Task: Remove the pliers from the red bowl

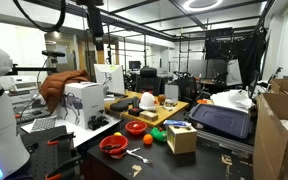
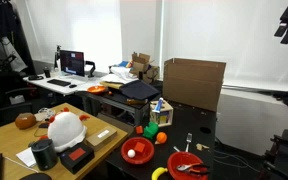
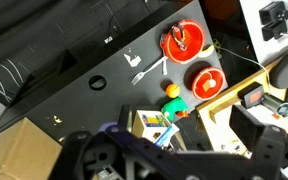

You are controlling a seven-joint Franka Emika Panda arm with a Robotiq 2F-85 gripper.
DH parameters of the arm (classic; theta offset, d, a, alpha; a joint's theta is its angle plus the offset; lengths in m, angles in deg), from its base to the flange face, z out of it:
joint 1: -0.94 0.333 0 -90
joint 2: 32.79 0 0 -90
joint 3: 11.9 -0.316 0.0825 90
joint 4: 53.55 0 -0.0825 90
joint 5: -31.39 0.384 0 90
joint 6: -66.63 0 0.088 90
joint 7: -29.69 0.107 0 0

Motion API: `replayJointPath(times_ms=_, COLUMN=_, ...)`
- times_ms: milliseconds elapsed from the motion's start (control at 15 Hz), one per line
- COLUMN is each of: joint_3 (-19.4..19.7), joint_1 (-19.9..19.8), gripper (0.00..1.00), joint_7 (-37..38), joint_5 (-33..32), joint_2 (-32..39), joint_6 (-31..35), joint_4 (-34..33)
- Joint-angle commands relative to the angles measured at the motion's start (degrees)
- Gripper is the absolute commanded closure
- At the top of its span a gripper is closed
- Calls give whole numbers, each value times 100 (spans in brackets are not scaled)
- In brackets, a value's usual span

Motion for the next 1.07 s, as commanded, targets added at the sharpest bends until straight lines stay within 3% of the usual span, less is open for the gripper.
replayJointPath(times_ms=0, joint_3=-87, joint_1=-123, gripper=0, joint_7=-83, joint_5=84, joint_2=42, joint_6=-15, joint_4=-14)
replayJointPath(times_ms=533, joint_3=-119, joint_1=-133, gripper=0, joint_7=-78, joint_5=36, joint_2=69, joint_6=56, joint_4=-14)
replayJointPath(times_ms=1000, joint_3=-396, joint_1=3, gripper=0, joint_7=-8, joint_5=68, joint_2=811, joint_6=1288, joint_4=313)
